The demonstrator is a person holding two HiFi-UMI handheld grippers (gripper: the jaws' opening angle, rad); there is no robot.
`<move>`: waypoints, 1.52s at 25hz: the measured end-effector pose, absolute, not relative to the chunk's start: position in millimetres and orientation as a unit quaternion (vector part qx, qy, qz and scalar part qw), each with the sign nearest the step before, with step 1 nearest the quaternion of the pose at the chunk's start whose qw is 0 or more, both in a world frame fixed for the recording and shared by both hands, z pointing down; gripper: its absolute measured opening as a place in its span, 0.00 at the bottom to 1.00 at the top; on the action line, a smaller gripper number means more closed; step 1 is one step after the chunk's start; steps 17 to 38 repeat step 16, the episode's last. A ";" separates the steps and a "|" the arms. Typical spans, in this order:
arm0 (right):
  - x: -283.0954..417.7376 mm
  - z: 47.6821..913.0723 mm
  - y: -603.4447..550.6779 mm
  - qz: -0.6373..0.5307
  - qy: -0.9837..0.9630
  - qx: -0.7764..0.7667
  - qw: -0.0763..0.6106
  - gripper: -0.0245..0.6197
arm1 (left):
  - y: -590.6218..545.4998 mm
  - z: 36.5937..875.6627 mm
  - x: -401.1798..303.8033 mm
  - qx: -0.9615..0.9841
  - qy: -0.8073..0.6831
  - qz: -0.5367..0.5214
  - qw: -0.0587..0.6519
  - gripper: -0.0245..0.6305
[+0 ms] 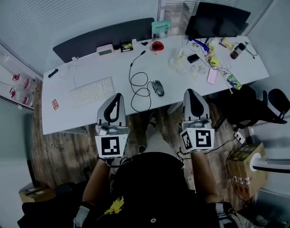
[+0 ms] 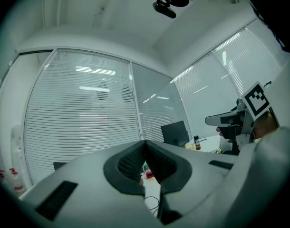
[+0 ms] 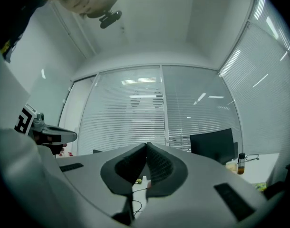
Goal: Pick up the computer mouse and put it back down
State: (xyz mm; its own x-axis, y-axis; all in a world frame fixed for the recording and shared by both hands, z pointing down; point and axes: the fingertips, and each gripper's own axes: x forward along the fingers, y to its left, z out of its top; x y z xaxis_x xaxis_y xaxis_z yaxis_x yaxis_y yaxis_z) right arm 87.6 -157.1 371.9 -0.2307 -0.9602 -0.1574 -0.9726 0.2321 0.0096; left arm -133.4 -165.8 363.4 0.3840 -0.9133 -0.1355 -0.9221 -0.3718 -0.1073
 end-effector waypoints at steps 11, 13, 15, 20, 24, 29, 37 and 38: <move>56.4 401.1 -132.5 0.025 0.801 -0.599 0.006 0.06 | -154.4 434.4 -197.9 -0.806 0.585 -0.079 0.047 0.06; 38.3 404.2 -133.4 0.018 0.809 -0.588 -0.003 0.06 | -155.1 438.1 -209.7 -0.803 0.589 -0.078 0.037 0.06; 27.5 407.0 -135.9 0.013 0.815 -0.579 -0.016 0.06 | -156.6 438.5 -217.4 -0.801 0.593 -0.077 0.032 0.06; 23.3 408.4 -137.5 0.012 0.818 -0.574 -0.023 0.06 | -157.7 438.2 -220.8 -0.800 0.595 -0.076 0.030 0.06; 23.3 408.4 -137.5 0.012 0.818 -0.574 -0.023 0.06 | -157.7 438.2 -220.8 -0.800 0.595 -0.076 0.030 0.06; 23.3 408.4 -137.5 0.012 0.818 -0.574 -0.023 0.06 | -157.7 438.2 -220.8 -0.800 0.595 -0.076 0.030 0.06; 23.3 408.4 -137.5 0.012 0.818 -0.574 -0.023 0.06 | -157.7 438.2 -220.8 -0.800 0.595 -0.076 0.030 0.06; 23.3 408.4 -137.5 0.012 0.818 -0.574 -0.023 0.06 | -157.7 438.2 -220.8 -0.800 0.595 -0.076 0.030 0.06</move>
